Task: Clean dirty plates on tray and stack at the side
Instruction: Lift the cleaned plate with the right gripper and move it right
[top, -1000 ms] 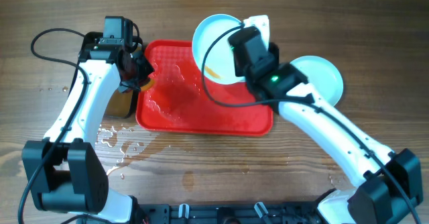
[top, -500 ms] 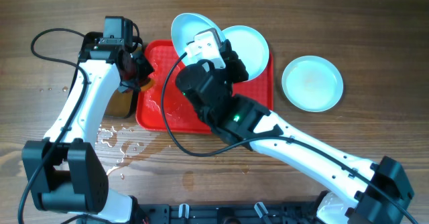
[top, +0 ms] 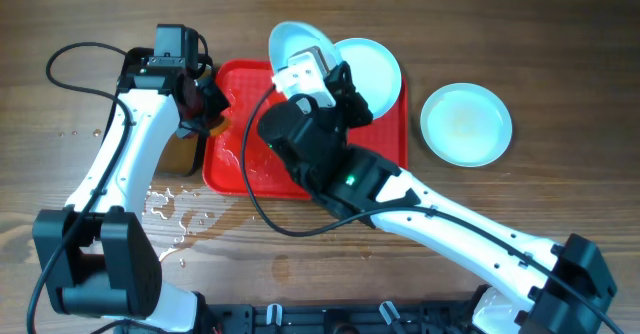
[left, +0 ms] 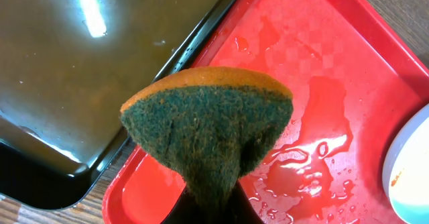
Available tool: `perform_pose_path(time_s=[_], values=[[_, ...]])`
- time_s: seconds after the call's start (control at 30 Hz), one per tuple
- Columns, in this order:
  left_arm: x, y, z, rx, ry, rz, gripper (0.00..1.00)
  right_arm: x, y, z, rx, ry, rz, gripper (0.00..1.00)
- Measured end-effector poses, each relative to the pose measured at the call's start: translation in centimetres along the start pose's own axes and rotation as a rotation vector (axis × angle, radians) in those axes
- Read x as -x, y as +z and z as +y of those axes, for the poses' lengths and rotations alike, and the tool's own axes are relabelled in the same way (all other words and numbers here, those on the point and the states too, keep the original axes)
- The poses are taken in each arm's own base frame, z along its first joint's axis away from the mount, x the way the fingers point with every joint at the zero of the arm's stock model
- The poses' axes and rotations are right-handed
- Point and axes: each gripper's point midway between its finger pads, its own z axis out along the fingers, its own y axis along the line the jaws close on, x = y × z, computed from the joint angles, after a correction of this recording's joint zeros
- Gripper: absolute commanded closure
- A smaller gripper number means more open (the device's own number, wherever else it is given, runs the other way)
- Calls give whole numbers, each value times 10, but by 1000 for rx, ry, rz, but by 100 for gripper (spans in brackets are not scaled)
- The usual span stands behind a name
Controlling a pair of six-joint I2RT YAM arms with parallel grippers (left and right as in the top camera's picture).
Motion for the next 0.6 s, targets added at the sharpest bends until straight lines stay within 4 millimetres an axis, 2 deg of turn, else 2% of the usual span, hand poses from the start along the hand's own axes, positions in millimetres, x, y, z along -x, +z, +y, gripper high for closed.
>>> perform_pose_path(time_s=[0.1, 0.17, 0.27, 0.33, 0.4, 0.5, 0.6], values=[[0, 0, 0, 0, 0, 0, 96, -31, 5, 17, 119, 8, 101, 96], [0, 0, 0, 0, 0, 0, 96, -53, 12, 32, 252, 85, 202, 96], [0, 0, 0, 0, 0, 0, 96, -72, 25, 50, 468, 240, 342, 96], [0, 0, 0, 0, 0, 1, 96, -83, 38, 50, 593, 349, 429, 96], [0, 0, 0, 0, 0, 0, 96, -99, 56, 35, 671, 469, 522, 96], [0, 0, 0, 0, 0, 0, 96, -132, 79, -2, 682, 629, 656, 95], [0, 0, 0, 0, 0, 0, 96, -186, 101, -64, 569, 820, 816, 96]])
